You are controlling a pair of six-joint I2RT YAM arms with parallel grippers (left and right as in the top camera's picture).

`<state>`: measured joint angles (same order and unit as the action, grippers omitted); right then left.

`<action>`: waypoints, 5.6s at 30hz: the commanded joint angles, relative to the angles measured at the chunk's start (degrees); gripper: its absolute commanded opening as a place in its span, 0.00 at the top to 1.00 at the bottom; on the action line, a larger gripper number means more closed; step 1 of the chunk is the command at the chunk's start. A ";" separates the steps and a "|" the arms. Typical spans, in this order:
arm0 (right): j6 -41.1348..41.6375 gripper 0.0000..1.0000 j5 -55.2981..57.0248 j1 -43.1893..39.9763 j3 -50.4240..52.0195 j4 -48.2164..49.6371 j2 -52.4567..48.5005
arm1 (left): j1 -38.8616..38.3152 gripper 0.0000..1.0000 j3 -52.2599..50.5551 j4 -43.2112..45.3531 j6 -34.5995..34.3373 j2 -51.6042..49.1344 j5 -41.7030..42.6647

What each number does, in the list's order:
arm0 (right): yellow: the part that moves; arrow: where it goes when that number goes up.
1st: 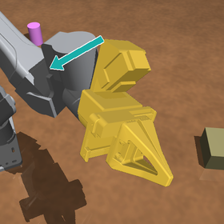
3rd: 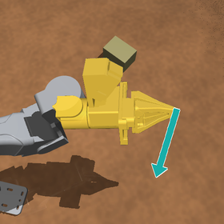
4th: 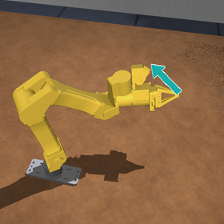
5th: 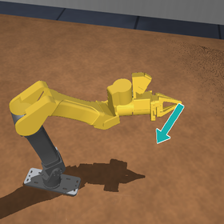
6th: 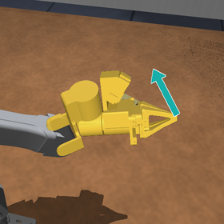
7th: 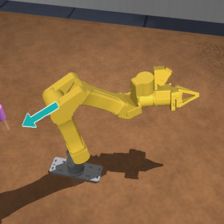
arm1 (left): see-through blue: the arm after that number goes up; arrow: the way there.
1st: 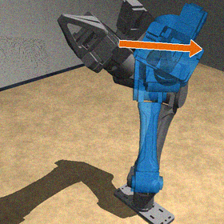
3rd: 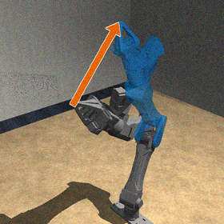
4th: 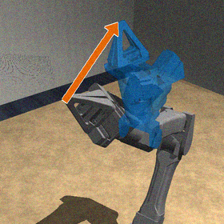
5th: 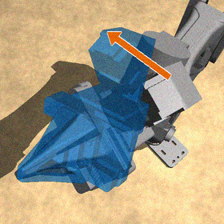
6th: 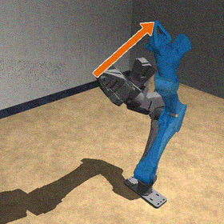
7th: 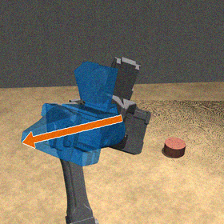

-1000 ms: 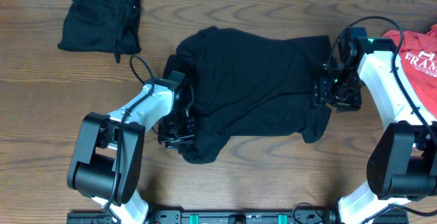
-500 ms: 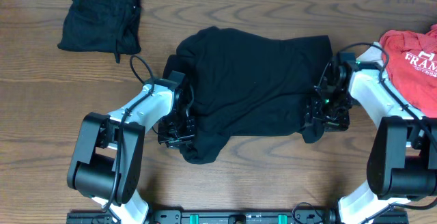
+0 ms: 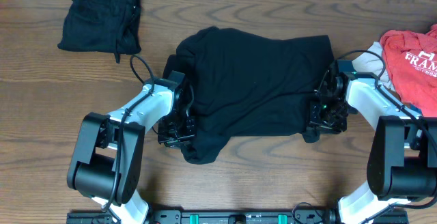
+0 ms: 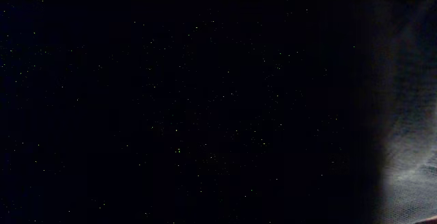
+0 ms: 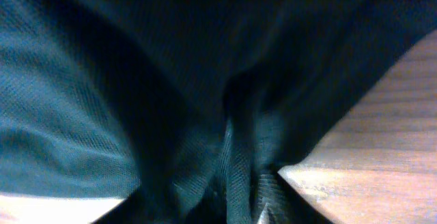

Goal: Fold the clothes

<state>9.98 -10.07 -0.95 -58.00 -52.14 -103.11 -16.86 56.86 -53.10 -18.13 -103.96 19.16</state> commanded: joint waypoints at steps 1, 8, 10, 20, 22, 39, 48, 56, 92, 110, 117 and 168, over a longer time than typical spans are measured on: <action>1.44 0.78 0.87 -0.37 0.46 0.72 0.66 | 0.39 0.89 0.11 -0.59 0.31 0.68 -0.15; 2.25 0.99 1.07 -0.37 -0.74 0.42 0.68 | 0.39 0.94 0.79 -3.15 0.50 0.81 -0.17; 2.23 0.99 1.16 -0.37 -2.03 -1.09 0.68 | 0.39 0.94 1.70 -4.74 0.52 1.25 -0.17; 2.21 0.99 6.05 -0.11 -14.45 -13.73 4.31 | 0.39 0.94 8.46 -12.15 1.55 14.27 -0.35; 2.19 0.99 6.03 -0.09 -17.03 -15.72 6.56 | 0.39 0.94 10.29 -13.68 1.55 18.38 -0.35; 2.16 0.99 8.83 -0.09 -39.78 -29.66 31.17 | 0.39 0.94 43.76 -30.71 1.53 37.86 -1.46; 0.52 0.99 9.88 -0.11 -59.10 -37.46 32.87 | 0.39 0.94 63.93 -36.04 1.55 37.75 -2.29; -0.39 0.99 9.86 -0.11 -69.70 -38.58 32.87 | 0.39 0.94 73.50 -35.45 0.00 37.66 -2.27; -2.36 0.99 4.63 -0.15 -72.35 0.33 -2.84 | 8.09 0.94 78.60 4.13 7.91 -3.56 -9.40; -8.63 0.99 4.66 -0.15 -72.17 -14.60 -3.98 | 10.69 0.94 75.69 -20.55 9.79 -2.82 -12.72; -6.80 0.99 4.00 -0.15 -66.99 -36.20 -4.15 | 10.69 0.94 62.82 -39.23 1.44 -3.76 -12.50; -7.67 0.09 3.82 1.25 -42.58 -18.25 -3.41 | 9.77 0.30 47.04 -17.00 8.04 -3.98 -12.35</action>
<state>1.83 -6.42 -0.03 -102.87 -72.36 -107.20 -7.03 103.83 -71.53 -10.66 -107.70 7.25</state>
